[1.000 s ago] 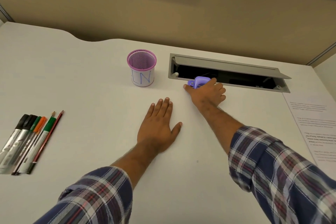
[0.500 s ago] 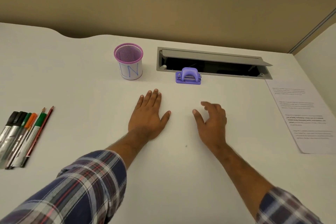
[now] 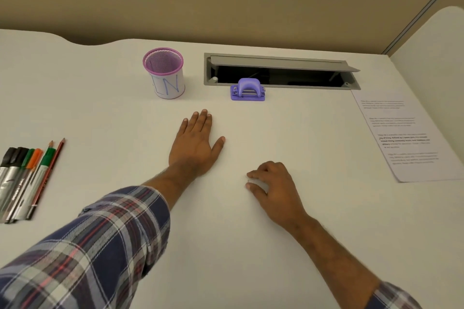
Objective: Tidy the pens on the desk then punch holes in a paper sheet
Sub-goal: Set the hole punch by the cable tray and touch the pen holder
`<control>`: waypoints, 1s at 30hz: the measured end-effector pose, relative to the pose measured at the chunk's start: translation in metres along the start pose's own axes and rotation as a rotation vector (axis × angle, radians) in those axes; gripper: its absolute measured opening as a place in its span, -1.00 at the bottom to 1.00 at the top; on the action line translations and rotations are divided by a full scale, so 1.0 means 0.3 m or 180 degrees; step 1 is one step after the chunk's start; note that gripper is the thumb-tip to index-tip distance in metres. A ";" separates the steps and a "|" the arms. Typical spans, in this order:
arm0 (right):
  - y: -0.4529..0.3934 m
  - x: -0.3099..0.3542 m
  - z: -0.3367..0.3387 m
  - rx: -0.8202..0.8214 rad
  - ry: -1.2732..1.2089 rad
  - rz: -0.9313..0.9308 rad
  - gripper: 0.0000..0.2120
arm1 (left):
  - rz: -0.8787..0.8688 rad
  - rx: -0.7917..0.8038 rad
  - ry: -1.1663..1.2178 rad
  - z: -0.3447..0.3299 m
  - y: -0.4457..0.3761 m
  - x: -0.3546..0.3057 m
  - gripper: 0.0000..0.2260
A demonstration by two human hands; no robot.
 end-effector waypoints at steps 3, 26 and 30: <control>-0.009 0.018 -0.001 0.0031 0.0128 0.0018 -0.86 | 0.0003 0.0017 0.0014 0.006 0.003 -0.004 -0.33; -0.278 0.080 0.104 -0.0425 0.0264 0.0216 -0.85 | 0.0044 0.0001 0.0100 -0.010 0.002 0.001 -0.32; -0.391 0.119 0.127 -0.0491 0.0397 0.0241 -0.82 | 0.0038 0.0007 0.0157 -0.010 0.006 -0.005 -0.31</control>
Point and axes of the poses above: each hand's wrist, its own y-axis away from the middle knuckle, its own z-axis out of the back of the hand, x = y × z, the point moved 5 cm from there along -y, towards the middle knuckle, and after that the axes turned 3 degrees about -z, right-handed, at the moved point
